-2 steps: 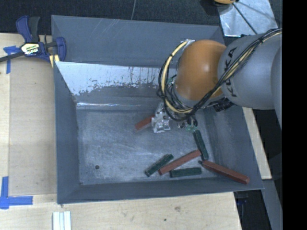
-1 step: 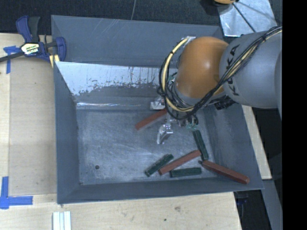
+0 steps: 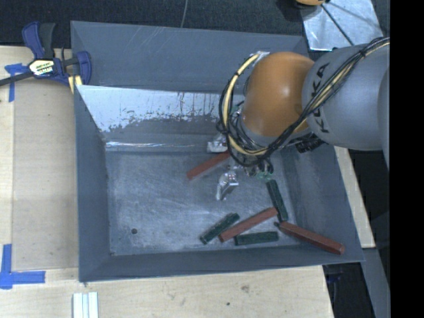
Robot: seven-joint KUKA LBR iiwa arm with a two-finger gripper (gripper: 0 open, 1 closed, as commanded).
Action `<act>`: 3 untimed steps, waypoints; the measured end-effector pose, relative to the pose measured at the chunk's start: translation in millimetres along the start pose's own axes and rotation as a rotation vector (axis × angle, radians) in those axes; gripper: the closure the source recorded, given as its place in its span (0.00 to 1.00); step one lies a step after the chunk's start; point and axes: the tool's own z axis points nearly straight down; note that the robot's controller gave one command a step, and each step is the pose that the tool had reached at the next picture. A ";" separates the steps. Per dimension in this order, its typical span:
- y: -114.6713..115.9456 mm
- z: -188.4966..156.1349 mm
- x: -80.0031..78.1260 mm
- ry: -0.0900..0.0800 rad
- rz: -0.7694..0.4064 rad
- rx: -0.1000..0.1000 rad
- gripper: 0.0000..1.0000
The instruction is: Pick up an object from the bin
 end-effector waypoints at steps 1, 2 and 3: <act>26.1 51.7 -43.6 -0.024 0.170 -0.003 1.00; 26.0 51.7 -43.6 -0.024 0.170 -0.003 1.00; 34.4 19.7 -39.4 0.002 0.171 0.001 1.00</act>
Offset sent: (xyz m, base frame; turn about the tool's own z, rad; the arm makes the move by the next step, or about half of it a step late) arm 0.0000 0.0000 0.0000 0.0000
